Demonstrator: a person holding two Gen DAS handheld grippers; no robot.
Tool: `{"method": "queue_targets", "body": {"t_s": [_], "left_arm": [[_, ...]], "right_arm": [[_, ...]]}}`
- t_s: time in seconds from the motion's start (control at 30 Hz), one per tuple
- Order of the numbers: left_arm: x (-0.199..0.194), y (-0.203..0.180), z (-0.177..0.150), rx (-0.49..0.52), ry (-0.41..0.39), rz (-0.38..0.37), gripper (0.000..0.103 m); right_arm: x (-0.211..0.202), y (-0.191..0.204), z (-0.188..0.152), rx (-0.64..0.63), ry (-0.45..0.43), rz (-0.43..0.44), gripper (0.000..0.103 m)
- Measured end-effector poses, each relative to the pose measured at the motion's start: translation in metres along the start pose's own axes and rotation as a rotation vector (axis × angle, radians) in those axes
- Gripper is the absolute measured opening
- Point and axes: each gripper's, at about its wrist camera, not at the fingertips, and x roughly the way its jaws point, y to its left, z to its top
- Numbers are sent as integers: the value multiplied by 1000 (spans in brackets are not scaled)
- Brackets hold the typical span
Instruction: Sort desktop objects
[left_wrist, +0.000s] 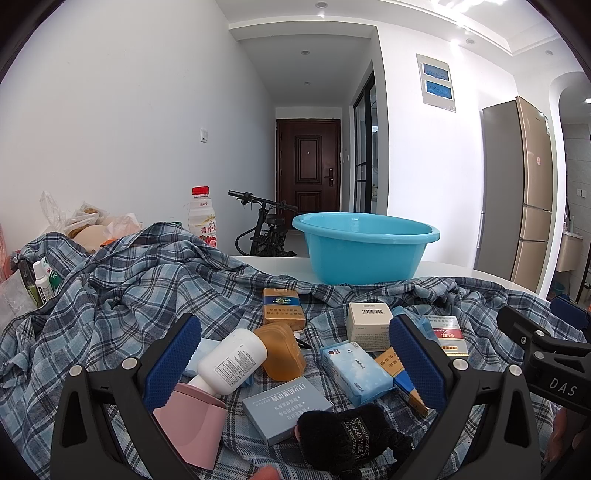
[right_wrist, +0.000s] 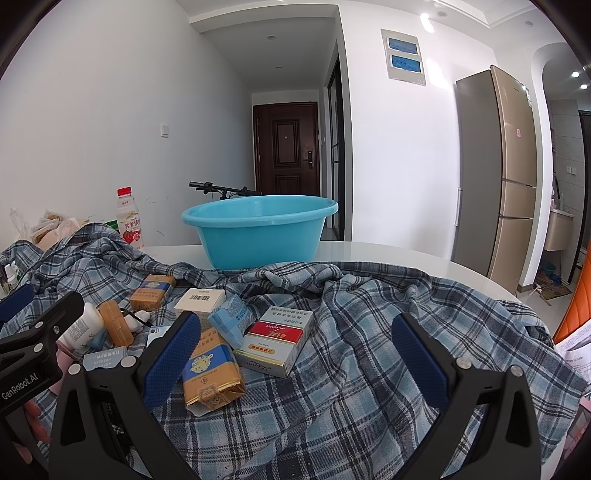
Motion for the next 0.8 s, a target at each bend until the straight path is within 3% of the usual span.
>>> {"method": "queue_targets", "body": {"t_s": [0.8], "left_arm": [[-3, 1, -2, -3, 0, 16, 103]], "right_arm": [[-1, 0, 1, 2, 0, 0, 103]]}}
